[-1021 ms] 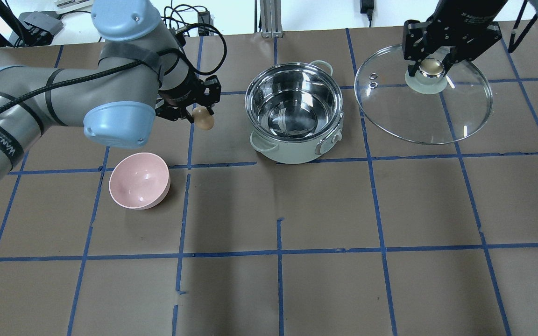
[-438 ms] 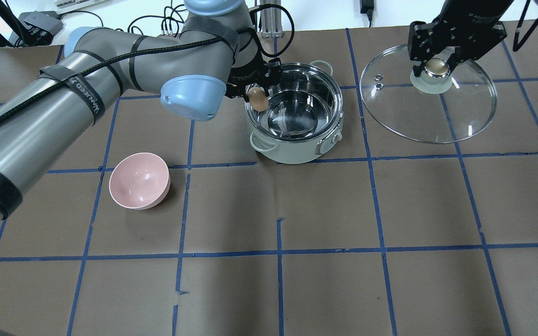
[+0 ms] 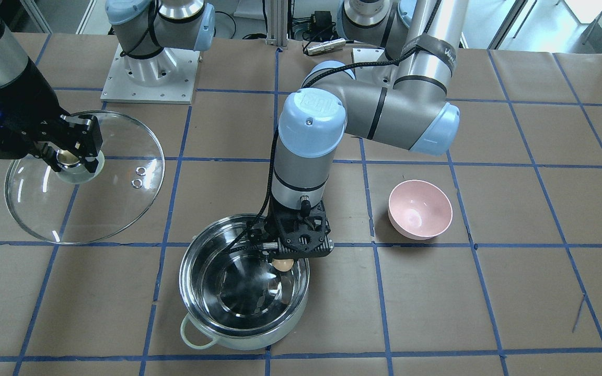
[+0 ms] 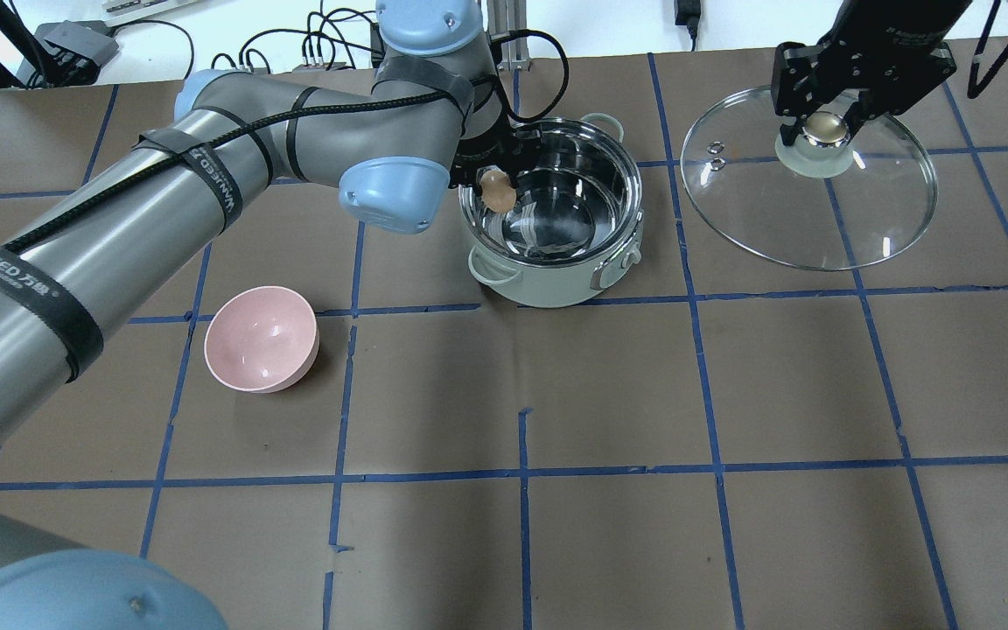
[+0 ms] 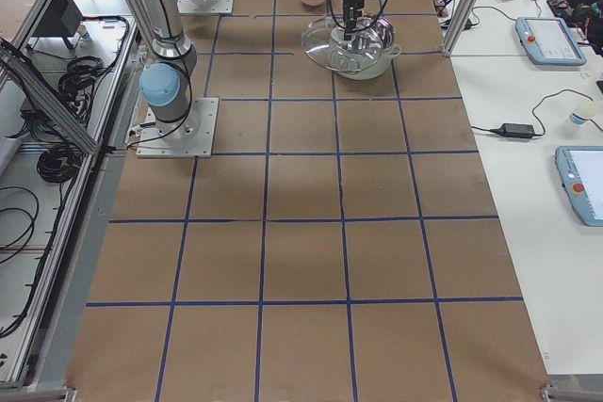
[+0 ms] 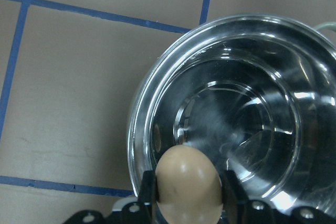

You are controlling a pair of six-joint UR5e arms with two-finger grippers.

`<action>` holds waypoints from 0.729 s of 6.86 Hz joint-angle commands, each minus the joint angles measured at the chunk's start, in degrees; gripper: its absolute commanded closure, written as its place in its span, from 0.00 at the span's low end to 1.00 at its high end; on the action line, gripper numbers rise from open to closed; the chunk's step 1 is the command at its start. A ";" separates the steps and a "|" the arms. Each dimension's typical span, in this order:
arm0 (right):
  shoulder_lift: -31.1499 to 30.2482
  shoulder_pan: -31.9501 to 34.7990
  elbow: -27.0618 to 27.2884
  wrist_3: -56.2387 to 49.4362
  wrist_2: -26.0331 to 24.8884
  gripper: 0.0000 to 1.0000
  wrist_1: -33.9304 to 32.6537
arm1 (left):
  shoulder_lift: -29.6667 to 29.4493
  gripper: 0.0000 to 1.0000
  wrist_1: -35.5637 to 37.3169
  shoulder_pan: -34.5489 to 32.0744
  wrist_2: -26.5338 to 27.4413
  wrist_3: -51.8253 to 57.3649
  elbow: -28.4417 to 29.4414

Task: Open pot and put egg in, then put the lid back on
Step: 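Lower the egg into the pot and open the left gripper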

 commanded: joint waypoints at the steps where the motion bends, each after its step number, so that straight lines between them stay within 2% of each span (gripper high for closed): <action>1: -0.07 0.00 0.19 -0.31 0.01 0.68 -0.07 | -1.10 0.49 1.05 -0.03 0.09 2.40 -0.31; 3: -0.07 -0.08 0.80 -0.39 0.01 0.68 -0.42 | 0.29 0.14 1.05 -0.03 0.61 2.58 -0.06; 4: -0.07 -0.08 0.89 -0.39 0.01 0.68 -0.60 | 3.09 0.05 -0.08 0.49 1.31 4.50 -0.66; 5: -0.07 0.00 0.98 -0.39 0.01 0.66 -0.69 | 7.21 0.03 -7.92 2.84 2.10 7.56 -0.41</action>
